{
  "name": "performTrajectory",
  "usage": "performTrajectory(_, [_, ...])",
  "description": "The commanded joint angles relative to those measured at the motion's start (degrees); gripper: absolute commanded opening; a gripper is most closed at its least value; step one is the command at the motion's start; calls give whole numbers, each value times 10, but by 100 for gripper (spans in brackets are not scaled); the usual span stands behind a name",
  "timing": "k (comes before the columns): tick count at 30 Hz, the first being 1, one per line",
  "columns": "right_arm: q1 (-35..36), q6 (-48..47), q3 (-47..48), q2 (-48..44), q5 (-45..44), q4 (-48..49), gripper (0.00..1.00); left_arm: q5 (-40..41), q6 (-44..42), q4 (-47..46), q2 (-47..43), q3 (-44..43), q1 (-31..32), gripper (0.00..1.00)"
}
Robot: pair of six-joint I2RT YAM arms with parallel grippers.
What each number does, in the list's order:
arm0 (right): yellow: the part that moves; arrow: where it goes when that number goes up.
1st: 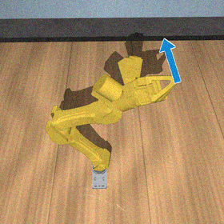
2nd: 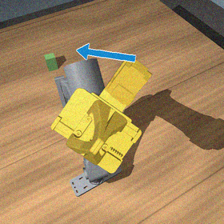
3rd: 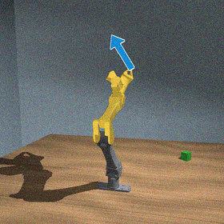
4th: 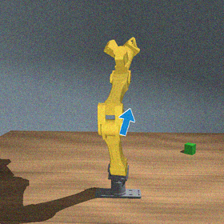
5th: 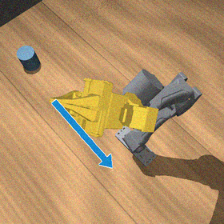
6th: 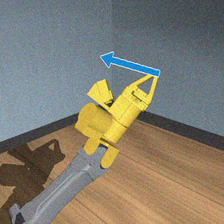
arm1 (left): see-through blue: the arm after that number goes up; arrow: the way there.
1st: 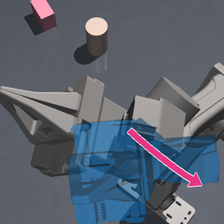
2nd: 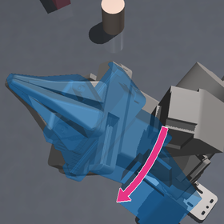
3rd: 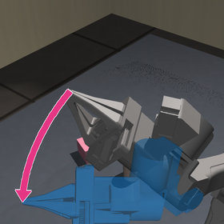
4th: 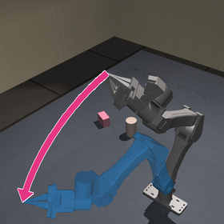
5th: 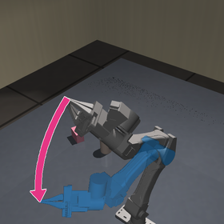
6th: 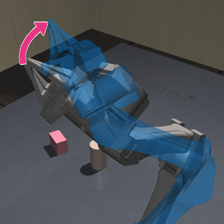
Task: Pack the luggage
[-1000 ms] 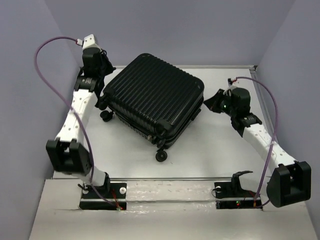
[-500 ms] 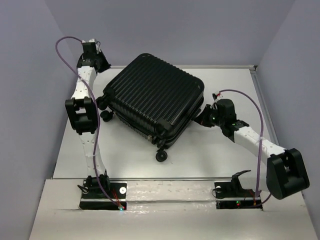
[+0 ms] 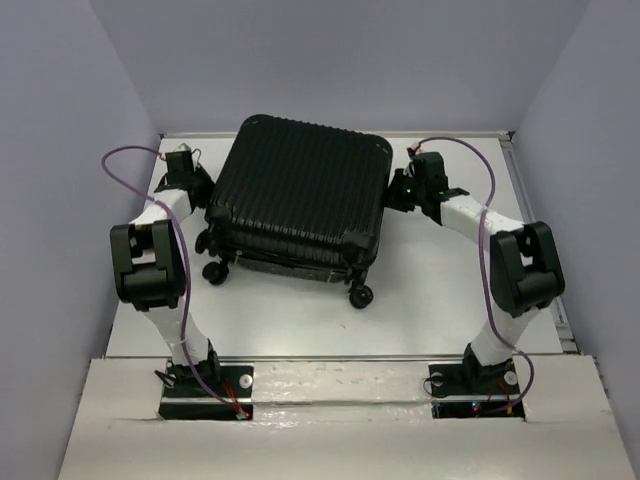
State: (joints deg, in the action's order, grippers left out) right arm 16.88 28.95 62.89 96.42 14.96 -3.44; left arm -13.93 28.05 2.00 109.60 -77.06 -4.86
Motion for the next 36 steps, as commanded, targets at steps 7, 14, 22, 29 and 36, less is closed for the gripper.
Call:
performTrajectory(7, [44, 21, 608, 336, 136, -174, 83, -15, 24, -16, -414, 352, 34, 6])
performTrajectory(14, [-7, -51, 603, 250, 17, -240, 100, 98, -34, 96, -539, 283, 21, 8])
performTrajectory(22, [-26, -132, 500, 106, -45, -255, 72, 101, -40, 114, -630, 284, 20, 8])
performTrajectory(29, [-13, -112, 213, -91, 37, -150, 7, 186, -5, 53, -651, 264, 20, 17])
performTrajectory(36, [74, -72, -74, -254, 54, -19, 7, 167, 24, 28, -427, 52, 13, 49])
